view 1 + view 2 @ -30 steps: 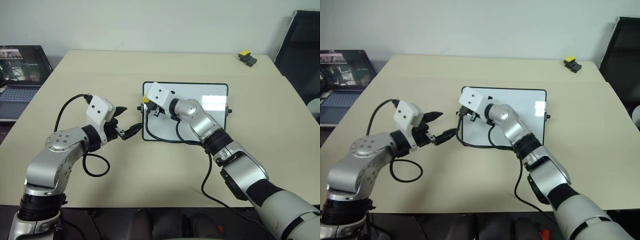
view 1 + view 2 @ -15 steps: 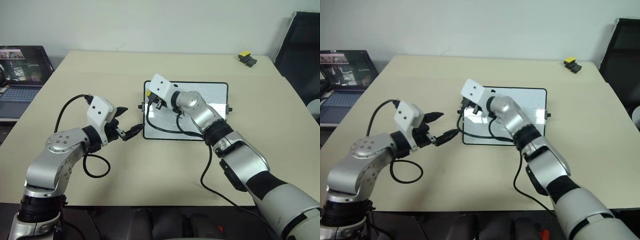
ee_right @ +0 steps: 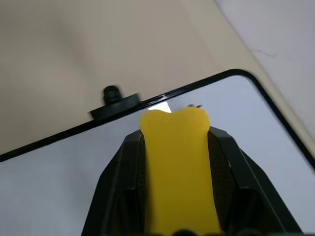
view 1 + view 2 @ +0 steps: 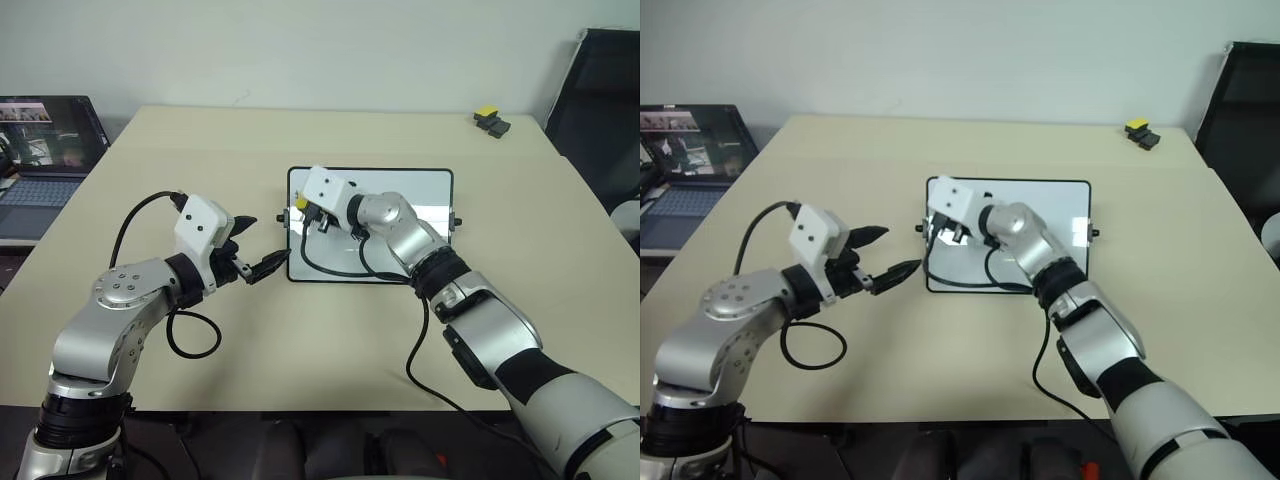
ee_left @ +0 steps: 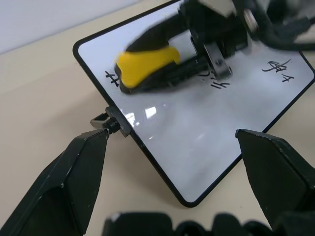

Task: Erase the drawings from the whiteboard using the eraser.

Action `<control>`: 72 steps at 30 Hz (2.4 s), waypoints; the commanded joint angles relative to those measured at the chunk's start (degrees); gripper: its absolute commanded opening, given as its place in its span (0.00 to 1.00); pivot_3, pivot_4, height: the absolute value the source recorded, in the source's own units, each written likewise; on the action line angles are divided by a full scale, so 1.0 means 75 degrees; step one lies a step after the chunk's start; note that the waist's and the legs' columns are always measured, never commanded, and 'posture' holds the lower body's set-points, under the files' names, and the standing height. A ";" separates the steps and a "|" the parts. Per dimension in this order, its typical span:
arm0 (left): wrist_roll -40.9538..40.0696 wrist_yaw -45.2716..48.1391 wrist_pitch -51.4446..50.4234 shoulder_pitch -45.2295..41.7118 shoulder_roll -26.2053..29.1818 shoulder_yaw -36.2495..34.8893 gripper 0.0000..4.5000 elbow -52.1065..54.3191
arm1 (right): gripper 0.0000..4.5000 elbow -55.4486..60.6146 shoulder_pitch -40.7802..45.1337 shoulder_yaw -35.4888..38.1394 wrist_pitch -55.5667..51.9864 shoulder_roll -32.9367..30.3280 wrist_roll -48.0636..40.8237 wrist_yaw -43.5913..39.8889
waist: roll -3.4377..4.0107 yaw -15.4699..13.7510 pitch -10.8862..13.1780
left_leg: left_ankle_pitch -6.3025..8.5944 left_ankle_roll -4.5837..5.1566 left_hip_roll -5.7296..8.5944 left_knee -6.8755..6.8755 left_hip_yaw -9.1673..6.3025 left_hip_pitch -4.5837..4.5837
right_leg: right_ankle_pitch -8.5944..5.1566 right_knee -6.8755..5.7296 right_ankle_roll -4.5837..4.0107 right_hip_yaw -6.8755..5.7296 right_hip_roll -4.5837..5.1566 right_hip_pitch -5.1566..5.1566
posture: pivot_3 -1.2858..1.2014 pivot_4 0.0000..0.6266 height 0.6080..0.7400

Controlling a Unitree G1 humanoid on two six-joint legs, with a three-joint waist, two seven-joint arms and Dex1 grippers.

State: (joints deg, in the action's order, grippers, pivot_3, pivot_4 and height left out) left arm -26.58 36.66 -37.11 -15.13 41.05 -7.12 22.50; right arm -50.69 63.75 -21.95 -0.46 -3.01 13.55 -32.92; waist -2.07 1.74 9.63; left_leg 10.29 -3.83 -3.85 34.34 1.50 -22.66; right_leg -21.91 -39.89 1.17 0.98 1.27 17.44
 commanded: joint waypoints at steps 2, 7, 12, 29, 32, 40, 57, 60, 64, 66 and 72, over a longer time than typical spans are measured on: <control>-0.0036 -0.0057 0.0050 -0.0033 -0.0057 -0.0139 1.00 0.0245 | 0.30 -0.0312 -0.0416 -0.0122 -0.0599 -0.0133 0.0274 -0.0120 | 0.0001 0.0001 0.0000 | -0.0002 0.0002 -0.0002 -0.0003 -0.0002 0.0016 | 0.0002 0.0000 -0.0003 -0.0001 0.0000 -0.0012 | 0.52 0.24 1.00; -0.0012 -0.0047 0.0070 -0.0072 -0.0083 -0.0127 1.00 0.0179 | 0.30 0.0360 -0.0093 0.0342 -0.0682 -0.0163 0.0030 0.0044 | 0.0004 0.0000 0.0010 | -0.0010 0.0011 -0.0050 -0.0003 0.0003 0.0004 | 0.0004 0.0001 -0.0006 0.0000 0.0000 -0.0004 | 0.52 0.24 1.00; -0.0006 -0.0026 0.0095 -0.0060 -0.0096 -0.0146 1.00 0.0148 | 0.30 0.1999 -0.0195 0.0558 -0.1332 -0.0174 -0.0226 -0.0188 | -0.0001 -0.0009 0.0036 | -0.0013 0.0007 -0.0064 -0.0004 0.0014 -0.0069 | 0.0007 -0.0003 -0.0009 0.0002 -0.0009 0.0038 | 0.52 0.24 1.00; -0.0005 -0.0237 0.0015 -0.0075 -0.0168 -0.0230 1.00 0.0163 | 0.30 0.0053 0.1233 0.0413 -0.0411 0.0284 0.0086 0.0631 | -0.0001 0.0012 0.0040 | -0.0018 -0.0020 -0.0091 -0.0010 0.0047 -0.0277 | 0.0009 0.0002 -0.0010 0.0014 -0.0034 0.0256 | 0.52 0.24 1.00; -0.0013 -0.0240 0.0006 -0.0072 -0.0170 -0.0227 1.00 0.0184 | 0.30 -0.0402 0.1220 0.0263 -0.0248 0.0269 0.0261 0.0578 | -0.0001 0.0010 0.0039 | -0.0019 -0.0021 -0.0093 -0.0010 0.0044 -0.0277 | 0.0009 0.0000 -0.0010 0.0010 -0.0034 0.0256 | 0.52 0.24 1.00; -0.0081 -0.0316 -0.0118 -0.0241 -0.0200 -0.0242 1.00 0.0170 | 0.30 -0.0769 0.0796 -0.0173 -0.0199 -0.0066 0.0603 -0.0238 | -0.0003 -0.0008 0.0038 | -0.0020 -0.0021 -0.0092 -0.0008 0.0037 -0.0245 | 0.0010 -0.0012 -0.0013 0.0003 -0.0033 0.0224 | 0.52 0.24 1.00; -0.0019 -0.0478 -0.0132 -0.0308 -0.0219 -0.0205 1.00 0.0052 | 0.30 -0.1637 0.1889 0.0347 -0.0006 -0.0078 0.0416 0.0333 | -0.0002 -0.0018 0.0041 | -0.0031 -0.0021 -0.0091 -0.0009 0.0028 -0.0180 | 0.0023 -0.0013 -0.0033 -0.0001 -0.0033 0.0166 | 0.52 0.24 1.00; -0.0036 -0.0484 -0.0137 -0.0273 -0.0225 -0.0221 1.00 0.0093 | 0.30 -0.1866 0.1937 0.0373 0.0065 -0.0111 0.0471 0.0368 | -0.0002 -0.0019 0.0040 | -0.0030 -0.0021 -0.0091 -0.0017 0.0030 -0.0183 | 0.0023 -0.0007 -0.0033 0.0000 -0.0033 0.0169 | 0.52 0.24 1.00; -0.0050 -0.0487 -0.0140 -0.0232 -0.0226 -0.0244 1.00 0.0128 | 0.30 -0.1910 0.1798 0.0266 0.0138 -0.0063 0.0600 0.0225 | -0.0002 -0.0019 0.0040 | -0.0030 -0.0021 -0.0091 -0.0026 0.0033 -0.0182 | 0.0023 -0.0004 -0.0033 0.0001 -0.0033 0.0169 | 0.52 0.24 1.00; -0.0052 -0.0486 -0.0133 -0.0227 -0.0240 -0.0232 1.00 0.0133 | 0.30 -0.1887 0.1595 0.0151 0.0085 0.0053 0.0647 0.0057 | -0.0004 -0.0018 0.0039 | -0.0030 -0.0021 -0.0091 -0.0025 0.0032 -0.0181 | 0.0023 -0.0004 -0.0033 0.0001 -0.0033 0.0169 | 0.52 0.24 1.00; -0.0047 -0.0459 -0.0113 -0.0189 -0.0247 -0.0218 1.00 0.0154 | 0.30 -0.1707 0.0659 -0.0534 -0.0044 0.0046 0.1066 -0.0743 | -0.0006 0.0001 0.0035 | -0.0030 -0.0022 -0.0092 -0.0027 0.0031 -0.0135 | 0.0022 -0.0004 -0.0033 0.0000 -0.0033 0.0129 | 0.52 0.24 1.00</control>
State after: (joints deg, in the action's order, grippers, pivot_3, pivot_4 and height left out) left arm -26.65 33.20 -38.54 -16.46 39.16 -7.17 22.10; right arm -59.76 73.18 -22.45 1.64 -1.77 17.57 -35.75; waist -2.11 1.75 9.90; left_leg 10.07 -3.99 -4.54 34.08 1.74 -23.46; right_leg -21.74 -39.87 0.92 1.00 1.03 18.22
